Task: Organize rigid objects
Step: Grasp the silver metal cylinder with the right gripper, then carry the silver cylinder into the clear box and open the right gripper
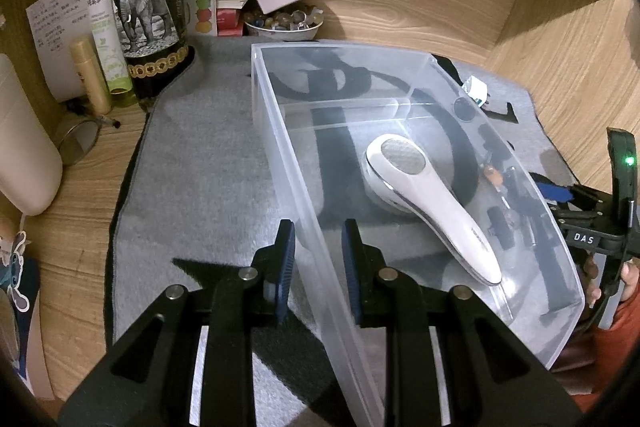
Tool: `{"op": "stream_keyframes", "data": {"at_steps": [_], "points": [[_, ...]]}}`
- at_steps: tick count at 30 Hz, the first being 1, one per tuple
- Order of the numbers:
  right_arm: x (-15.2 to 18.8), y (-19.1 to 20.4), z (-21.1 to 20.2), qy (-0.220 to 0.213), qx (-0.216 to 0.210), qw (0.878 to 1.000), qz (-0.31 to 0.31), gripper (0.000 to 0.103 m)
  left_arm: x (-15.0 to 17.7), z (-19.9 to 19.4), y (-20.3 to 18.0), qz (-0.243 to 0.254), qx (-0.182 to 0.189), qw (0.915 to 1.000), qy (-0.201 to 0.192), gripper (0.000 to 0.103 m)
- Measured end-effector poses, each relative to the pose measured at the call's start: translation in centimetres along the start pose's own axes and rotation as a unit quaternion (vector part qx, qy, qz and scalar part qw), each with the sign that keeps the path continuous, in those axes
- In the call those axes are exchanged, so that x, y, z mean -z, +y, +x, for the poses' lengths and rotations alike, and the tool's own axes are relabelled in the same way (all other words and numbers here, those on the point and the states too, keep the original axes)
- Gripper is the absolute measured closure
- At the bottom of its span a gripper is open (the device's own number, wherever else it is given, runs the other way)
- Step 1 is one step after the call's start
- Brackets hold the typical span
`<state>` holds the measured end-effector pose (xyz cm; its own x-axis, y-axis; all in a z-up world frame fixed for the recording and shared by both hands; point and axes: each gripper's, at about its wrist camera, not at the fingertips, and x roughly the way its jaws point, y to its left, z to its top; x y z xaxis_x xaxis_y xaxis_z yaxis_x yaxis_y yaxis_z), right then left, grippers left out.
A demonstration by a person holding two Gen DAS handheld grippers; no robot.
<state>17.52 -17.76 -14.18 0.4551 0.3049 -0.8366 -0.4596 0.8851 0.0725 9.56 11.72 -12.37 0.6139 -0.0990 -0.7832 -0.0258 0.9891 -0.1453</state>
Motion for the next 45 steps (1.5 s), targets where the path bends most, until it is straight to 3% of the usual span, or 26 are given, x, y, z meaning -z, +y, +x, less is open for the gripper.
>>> {"op": "stream_keyframes", "data": {"at_steps": [4,6,8,14,26,35,45], "points": [[0.4,0.5,0.1,-0.008,0.025,0.999,-0.022,0.056,0.0,0.0,0.0,0.001,-0.001,1.0000,0.000,0.080],[0.4,0.3,0.0,-0.011,0.023,0.999,-0.019,0.076,0.0,0.0,0.0,0.001,-0.002,1.0000,0.000,0.080],[0.3,-0.1,-0.1,-0.014,0.026,0.999,-0.014,0.089,0.0,0.0,-0.1,0.001,-0.002,1.0000,0.000,0.080],[0.0,-0.5,-0.8,-0.032,0.019,0.999,-0.004,0.089,0.0,0.1,0.0,0.000,-0.003,1.0000,0.001,0.080],[-2.8,1.4,-5.9,-0.128,0.000,0.992,-0.015,0.089,-0.1,-0.3,-0.1,-0.004,-0.022,0.9998,-0.003,0.085],[-5.2,3.9,-8.3,-0.184,-0.047,0.981,-0.027,0.089,-0.1,-0.3,-0.4,-0.010,-0.030,0.9995,-0.003,0.086],[-7.2,8.3,-9.5,-0.206,-0.094,0.971,-0.074,0.089,-0.2,-0.3,-0.4,-0.016,-0.031,0.9994,-0.003,0.086]]}}
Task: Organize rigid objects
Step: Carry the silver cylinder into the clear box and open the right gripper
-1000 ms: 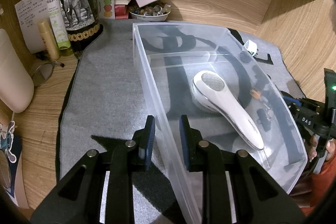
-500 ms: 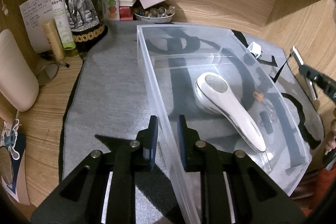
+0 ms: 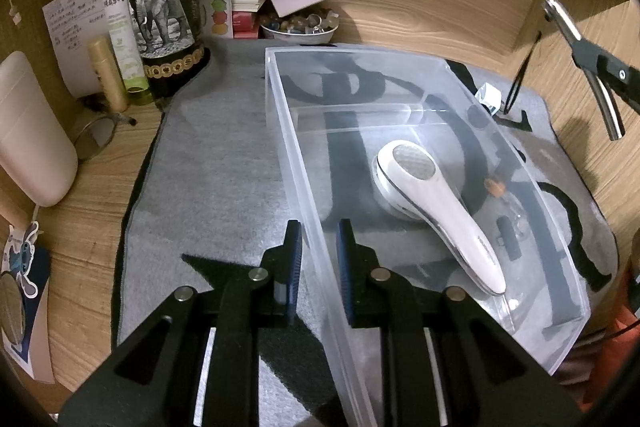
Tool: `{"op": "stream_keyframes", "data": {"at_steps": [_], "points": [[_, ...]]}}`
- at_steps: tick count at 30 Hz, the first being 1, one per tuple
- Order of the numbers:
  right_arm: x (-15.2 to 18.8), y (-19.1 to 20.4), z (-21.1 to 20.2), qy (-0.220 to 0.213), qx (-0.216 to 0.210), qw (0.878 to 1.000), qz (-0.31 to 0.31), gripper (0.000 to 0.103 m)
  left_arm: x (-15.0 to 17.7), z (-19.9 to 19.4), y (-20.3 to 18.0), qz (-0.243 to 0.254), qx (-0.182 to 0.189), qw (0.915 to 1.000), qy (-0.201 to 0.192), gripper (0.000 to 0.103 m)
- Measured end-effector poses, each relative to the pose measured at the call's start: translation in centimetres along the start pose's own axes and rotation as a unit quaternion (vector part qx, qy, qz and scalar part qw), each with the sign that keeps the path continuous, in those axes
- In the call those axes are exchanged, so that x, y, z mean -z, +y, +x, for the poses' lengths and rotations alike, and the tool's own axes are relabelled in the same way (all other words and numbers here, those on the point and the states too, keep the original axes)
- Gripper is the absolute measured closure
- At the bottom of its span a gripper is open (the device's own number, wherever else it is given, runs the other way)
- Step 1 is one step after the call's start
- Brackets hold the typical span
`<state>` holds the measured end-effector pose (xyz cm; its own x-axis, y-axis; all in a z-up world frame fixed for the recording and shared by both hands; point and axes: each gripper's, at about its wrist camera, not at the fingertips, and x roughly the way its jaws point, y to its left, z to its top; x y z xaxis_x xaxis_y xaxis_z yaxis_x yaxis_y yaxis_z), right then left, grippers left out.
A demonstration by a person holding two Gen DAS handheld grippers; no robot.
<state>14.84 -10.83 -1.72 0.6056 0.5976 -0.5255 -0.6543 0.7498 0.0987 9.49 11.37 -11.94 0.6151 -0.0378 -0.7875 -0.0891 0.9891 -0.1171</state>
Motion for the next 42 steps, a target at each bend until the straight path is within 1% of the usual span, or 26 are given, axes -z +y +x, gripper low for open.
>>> {"op": "stream_keyframes", "data": {"at_steps": [5,12,18,26,29,33,38,42], "points": [[0.1,2.3,1.7,0.022,-0.027,0.999,-0.026,0.089,0.0,0.0,0.0,0.000,0.001,1.0000,-0.001,0.086],[1.7,4.5,4.8,0.081,-0.047,0.994,-0.050,0.089,0.1,0.0,0.1,0.001,0.008,1.0000,-0.004,0.086],[3.4,5.6,6.7,0.130,-0.061,0.987,-0.070,0.089,0.1,0.0,0.1,0.004,0.008,1.0000,-0.002,0.086],[4.9,6.3,8.4,0.182,-0.072,0.976,-0.097,0.089,0.0,0.1,0.0,0.001,0.007,1.0000,-0.002,0.086],[5.3,6.5,8.7,0.200,-0.084,0.971,-0.104,0.089,0.0,0.1,0.0,0.003,0.007,1.0000,-0.003,0.086],[5.7,6.9,8.9,0.213,-0.086,0.967,-0.115,0.088,0.1,0.1,0.0,0.002,0.008,1.0000,-0.003,0.086],[5.6,6.7,8.7,0.205,-0.084,0.969,-0.111,0.088,0.1,0.1,0.1,0.002,0.009,1.0000,-0.002,0.085],[5.3,6.2,8.2,0.196,-0.083,0.972,-0.102,0.082,0.0,0.1,0.0,0.003,0.008,1.0000,-0.002,0.085]]}}
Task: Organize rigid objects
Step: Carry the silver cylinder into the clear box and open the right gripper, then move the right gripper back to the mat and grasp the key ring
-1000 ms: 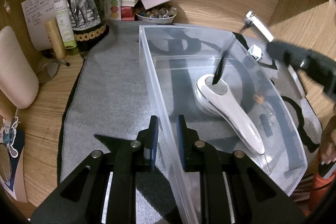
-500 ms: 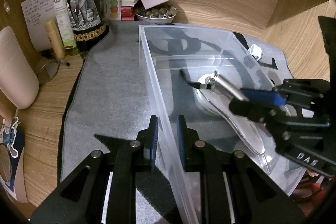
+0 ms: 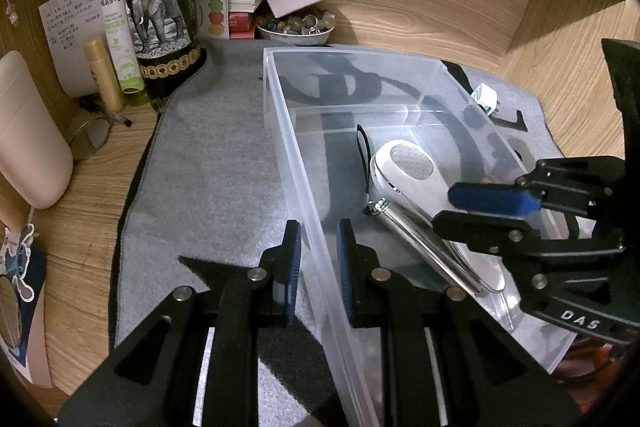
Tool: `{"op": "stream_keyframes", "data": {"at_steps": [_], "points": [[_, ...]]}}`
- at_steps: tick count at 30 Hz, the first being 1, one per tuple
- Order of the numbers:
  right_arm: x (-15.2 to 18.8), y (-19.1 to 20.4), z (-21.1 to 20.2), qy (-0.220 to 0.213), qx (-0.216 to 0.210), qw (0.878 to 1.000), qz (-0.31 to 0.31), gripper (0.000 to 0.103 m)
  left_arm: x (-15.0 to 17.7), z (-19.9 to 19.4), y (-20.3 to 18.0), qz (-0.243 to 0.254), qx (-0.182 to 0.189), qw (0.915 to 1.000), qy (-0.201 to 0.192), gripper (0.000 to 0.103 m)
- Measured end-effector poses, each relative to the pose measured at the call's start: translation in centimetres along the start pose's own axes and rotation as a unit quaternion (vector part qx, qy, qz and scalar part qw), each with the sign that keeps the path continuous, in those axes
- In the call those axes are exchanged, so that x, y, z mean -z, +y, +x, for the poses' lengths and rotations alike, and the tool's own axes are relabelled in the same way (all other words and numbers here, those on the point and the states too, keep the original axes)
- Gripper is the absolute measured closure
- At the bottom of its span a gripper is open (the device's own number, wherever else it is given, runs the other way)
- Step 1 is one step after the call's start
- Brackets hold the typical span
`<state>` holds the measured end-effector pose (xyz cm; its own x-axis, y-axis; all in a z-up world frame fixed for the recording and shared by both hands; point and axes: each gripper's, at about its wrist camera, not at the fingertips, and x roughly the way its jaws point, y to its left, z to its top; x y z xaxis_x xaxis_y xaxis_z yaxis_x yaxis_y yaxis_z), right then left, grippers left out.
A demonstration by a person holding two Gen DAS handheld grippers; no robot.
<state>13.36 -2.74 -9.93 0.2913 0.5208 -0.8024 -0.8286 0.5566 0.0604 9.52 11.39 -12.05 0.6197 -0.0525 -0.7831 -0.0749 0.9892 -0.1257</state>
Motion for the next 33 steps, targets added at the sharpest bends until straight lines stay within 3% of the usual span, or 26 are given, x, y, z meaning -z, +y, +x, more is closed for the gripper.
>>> {"op": "stream_keyframes", "data": {"at_steps": [5,8,17,24,33], "points": [[-0.2,-0.5,-1.6,-0.028,0.011,1.000,0.009,0.071,0.0,0.0,0.0,0.000,0.000,1.0000,0.000,0.085],[-0.4,-1.0,-3.4,-0.058,0.028,0.998,0.018,0.054,0.0,0.0,-0.1,0.001,-0.001,1.0000,0.000,0.085],[0.6,-4.3,-8.7,-0.127,0.110,0.984,0.062,0.023,0.0,0.1,-0.2,0.002,-0.001,1.0000,0.000,0.086],[3.7,-8.1,-10.0,-0.115,0.148,0.976,0.114,0.023,0.1,0.1,-0.2,0.003,-0.001,1.0000,0.000,0.085],[7.8,-10.1,-5.6,-0.044,0.138,0.978,0.149,0.023,0.1,0.0,-0.2,0.004,-0.002,1.0000,0.000,0.085]]}}
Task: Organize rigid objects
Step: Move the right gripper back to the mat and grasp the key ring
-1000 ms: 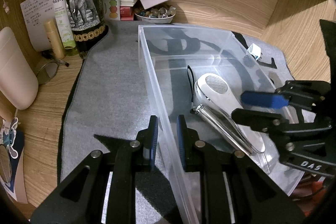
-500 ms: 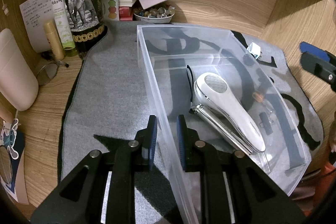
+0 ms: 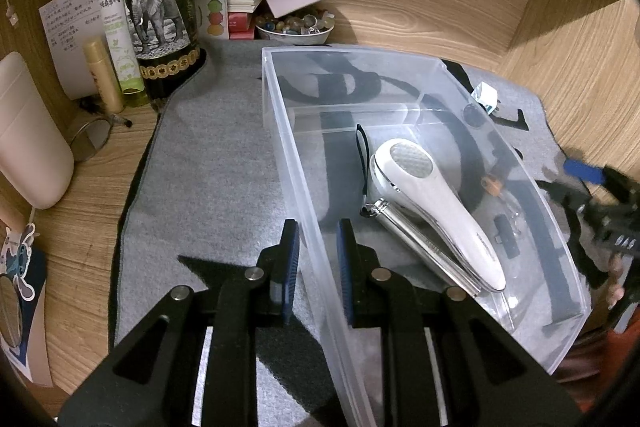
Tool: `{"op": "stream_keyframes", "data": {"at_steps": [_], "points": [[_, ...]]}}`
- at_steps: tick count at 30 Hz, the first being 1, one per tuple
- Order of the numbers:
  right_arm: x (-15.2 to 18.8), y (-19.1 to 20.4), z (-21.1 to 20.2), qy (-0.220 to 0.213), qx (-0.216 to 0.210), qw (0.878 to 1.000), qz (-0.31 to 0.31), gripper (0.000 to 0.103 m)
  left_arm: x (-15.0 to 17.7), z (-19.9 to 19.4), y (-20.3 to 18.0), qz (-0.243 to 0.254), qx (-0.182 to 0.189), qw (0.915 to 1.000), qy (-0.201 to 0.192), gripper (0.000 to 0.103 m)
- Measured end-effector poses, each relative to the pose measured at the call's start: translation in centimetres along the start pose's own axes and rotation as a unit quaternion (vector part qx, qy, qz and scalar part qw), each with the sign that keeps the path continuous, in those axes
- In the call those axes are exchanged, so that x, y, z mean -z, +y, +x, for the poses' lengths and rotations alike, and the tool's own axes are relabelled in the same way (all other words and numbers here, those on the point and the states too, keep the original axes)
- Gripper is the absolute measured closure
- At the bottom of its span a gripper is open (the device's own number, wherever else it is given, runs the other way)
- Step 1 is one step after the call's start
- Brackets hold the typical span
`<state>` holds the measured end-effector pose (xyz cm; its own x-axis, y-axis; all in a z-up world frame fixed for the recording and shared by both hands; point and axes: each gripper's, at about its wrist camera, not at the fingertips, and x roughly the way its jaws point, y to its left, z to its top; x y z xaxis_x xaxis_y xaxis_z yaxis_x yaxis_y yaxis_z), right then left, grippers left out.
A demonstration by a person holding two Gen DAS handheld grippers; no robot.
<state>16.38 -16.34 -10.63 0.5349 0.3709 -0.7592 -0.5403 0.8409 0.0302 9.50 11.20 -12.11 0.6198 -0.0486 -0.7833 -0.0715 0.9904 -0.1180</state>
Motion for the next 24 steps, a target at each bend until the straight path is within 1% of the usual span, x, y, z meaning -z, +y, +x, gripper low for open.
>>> {"op": "stream_keyframes", "data": {"at_steps": [2,4,6,8,10,12,14,15,19,21,24], "points": [[0.6,0.1,1.0,0.014,-0.008,1.000,0.001,0.023,0.0,0.0,0.0,0.000,-0.001,1.0000,0.000,0.085],[1.0,0.4,1.9,0.028,-0.012,1.000,0.003,0.027,0.0,0.0,0.0,-0.001,-0.001,1.0000,0.000,0.085],[1.2,0.5,2.6,0.040,-0.023,0.999,0.004,0.039,0.1,-0.1,0.0,-0.001,0.000,1.0000,0.000,0.086],[1.2,0.7,3.1,0.046,-0.035,0.998,0.007,0.042,0.0,-0.1,0.0,0.000,0.000,1.0000,-0.001,0.085],[1.2,1.0,3.5,0.049,-0.040,0.998,0.004,0.047,0.0,-0.1,0.0,0.000,0.000,1.0000,-0.001,0.085],[1.1,1.2,4.0,0.058,-0.048,0.997,0.004,0.059,0.0,0.0,0.0,0.000,-0.001,1.0000,-0.001,0.085],[0.9,1.2,4.2,0.054,-0.048,0.997,0.006,0.061,0.1,-0.1,0.0,0.000,-0.001,1.0000,-0.001,0.086],[0.8,1.2,4.4,0.053,-0.046,0.997,0.007,0.067,0.0,0.0,0.0,0.000,0.000,1.0000,-0.001,0.086],[0.8,1.6,4.9,0.049,-0.033,0.998,-0.003,0.076,0.1,-0.1,0.0,0.000,0.000,1.0000,-0.001,0.085],[0.8,1.9,4.8,0.045,-0.027,0.999,-0.013,0.088,0.1,0.0,0.0,-0.001,0.000,1.0000,-0.001,0.086],[0.9,1.7,4.5,0.042,-0.029,0.999,-0.009,0.091,0.0,0.0,0.0,0.000,-0.001,1.0000,-0.001,0.086]]}}
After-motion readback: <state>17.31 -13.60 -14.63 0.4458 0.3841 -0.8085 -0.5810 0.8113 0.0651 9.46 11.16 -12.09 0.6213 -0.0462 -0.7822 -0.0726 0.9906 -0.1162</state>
